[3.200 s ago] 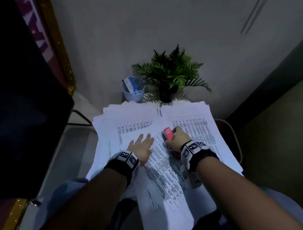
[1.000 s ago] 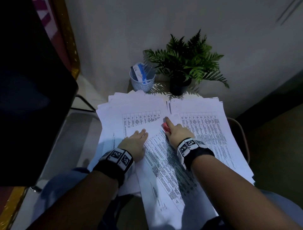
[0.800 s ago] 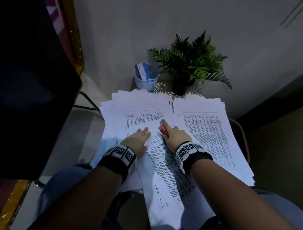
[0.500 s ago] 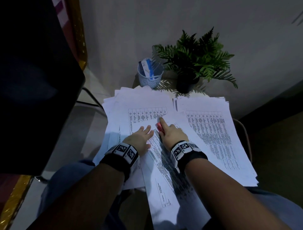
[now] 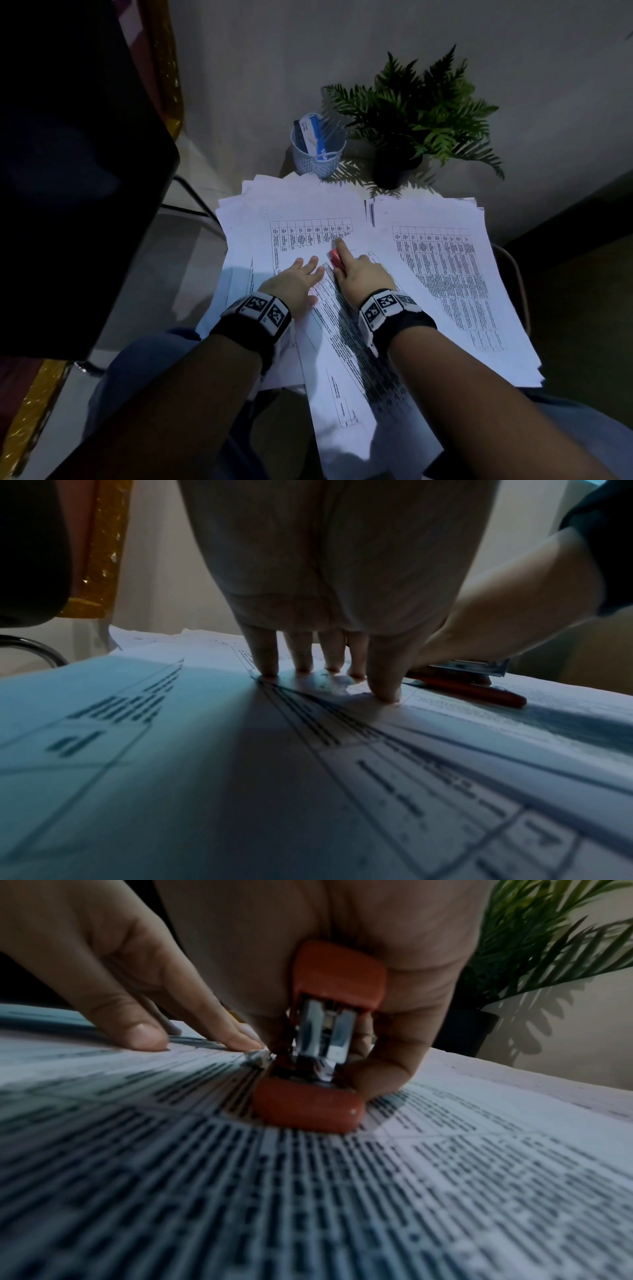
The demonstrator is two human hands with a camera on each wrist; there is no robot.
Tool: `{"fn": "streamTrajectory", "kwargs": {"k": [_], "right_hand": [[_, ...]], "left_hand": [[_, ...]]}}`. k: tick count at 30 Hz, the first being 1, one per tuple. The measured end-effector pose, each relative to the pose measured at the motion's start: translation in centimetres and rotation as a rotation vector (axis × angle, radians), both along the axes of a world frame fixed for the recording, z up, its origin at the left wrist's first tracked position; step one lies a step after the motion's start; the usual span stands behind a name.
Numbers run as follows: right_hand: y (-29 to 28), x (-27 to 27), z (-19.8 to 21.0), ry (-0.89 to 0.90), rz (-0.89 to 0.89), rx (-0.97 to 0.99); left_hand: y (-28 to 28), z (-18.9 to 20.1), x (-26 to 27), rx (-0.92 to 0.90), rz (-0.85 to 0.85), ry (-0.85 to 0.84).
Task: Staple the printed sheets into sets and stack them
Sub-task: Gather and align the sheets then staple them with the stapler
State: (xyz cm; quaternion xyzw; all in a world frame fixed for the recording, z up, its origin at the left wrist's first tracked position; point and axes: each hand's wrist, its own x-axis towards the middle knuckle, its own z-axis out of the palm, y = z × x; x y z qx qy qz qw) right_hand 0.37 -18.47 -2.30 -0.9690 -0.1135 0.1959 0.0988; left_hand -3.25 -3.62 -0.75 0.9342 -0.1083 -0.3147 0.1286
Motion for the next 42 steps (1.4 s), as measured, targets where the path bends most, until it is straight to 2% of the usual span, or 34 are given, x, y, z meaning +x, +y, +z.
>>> {"fn": "streamTrajectory", "kwargs": {"k": [31, 37, 40, 42], "right_hand": [[-0.5, 2.0, 1.1, 0.126, 0.027, 0.131], [-3.5, 1.5, 1.9, 0.172, 0.020, 0.039], [-7.3, 1.5, 2.7, 0.158, -0.094, -0.001], [-9.6, 1.8, 3.1, 0.117, -0.199, -0.033]], "left_hand": [[-0.1, 0.3, 0.4, 0.030, -0.040, 0.001], [-0.1, 0.8, 1.3, 0.067, 0.066, -0.097], [-0.3, 1.0, 2.1, 0.099, 0.151, -0.201], [-0.4, 0.7, 2.3, 0.111, 0.241, -0.188]]}}
